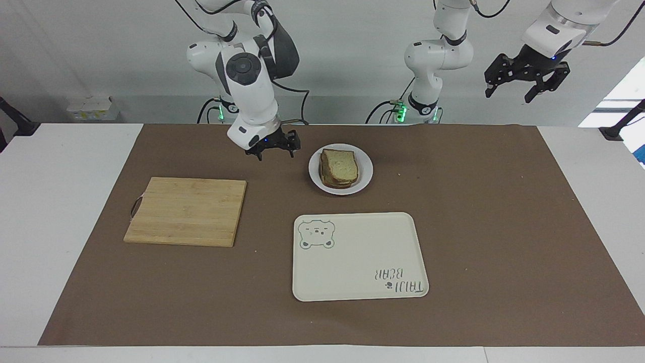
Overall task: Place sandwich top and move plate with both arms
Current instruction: 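Release the bread and withdraw the right gripper while the left gripper enters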
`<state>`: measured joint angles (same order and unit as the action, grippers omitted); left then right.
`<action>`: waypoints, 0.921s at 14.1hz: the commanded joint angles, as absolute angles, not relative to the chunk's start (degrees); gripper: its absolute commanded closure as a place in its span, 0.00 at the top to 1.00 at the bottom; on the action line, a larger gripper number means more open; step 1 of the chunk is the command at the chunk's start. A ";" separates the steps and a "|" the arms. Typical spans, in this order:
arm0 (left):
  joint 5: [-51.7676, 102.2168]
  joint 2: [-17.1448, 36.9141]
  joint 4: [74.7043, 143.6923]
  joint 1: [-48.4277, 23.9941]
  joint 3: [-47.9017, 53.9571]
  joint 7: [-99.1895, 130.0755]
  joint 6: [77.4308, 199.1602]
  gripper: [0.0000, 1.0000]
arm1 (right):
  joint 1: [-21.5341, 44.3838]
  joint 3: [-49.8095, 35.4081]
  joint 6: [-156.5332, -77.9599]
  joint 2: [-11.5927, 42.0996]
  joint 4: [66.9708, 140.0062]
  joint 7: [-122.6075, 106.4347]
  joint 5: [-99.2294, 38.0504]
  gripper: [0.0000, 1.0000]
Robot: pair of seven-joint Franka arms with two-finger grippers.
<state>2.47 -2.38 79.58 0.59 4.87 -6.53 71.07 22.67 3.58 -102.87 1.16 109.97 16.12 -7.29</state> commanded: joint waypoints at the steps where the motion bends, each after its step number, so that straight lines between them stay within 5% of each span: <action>1: 2.90 -3.34 80.42 0.97 4.48 -6.59 71.54 1.00 | 16.98 3.08 -100.38 -0.61 109.86 15.56 -6.24 1.00; 13: 7.55 -2.55 80.94 1.23 4.22 -6.42 73.04 1.00 | 2.91 3.16 -97.91 -1.40 108.11 11.53 -2.55 1.00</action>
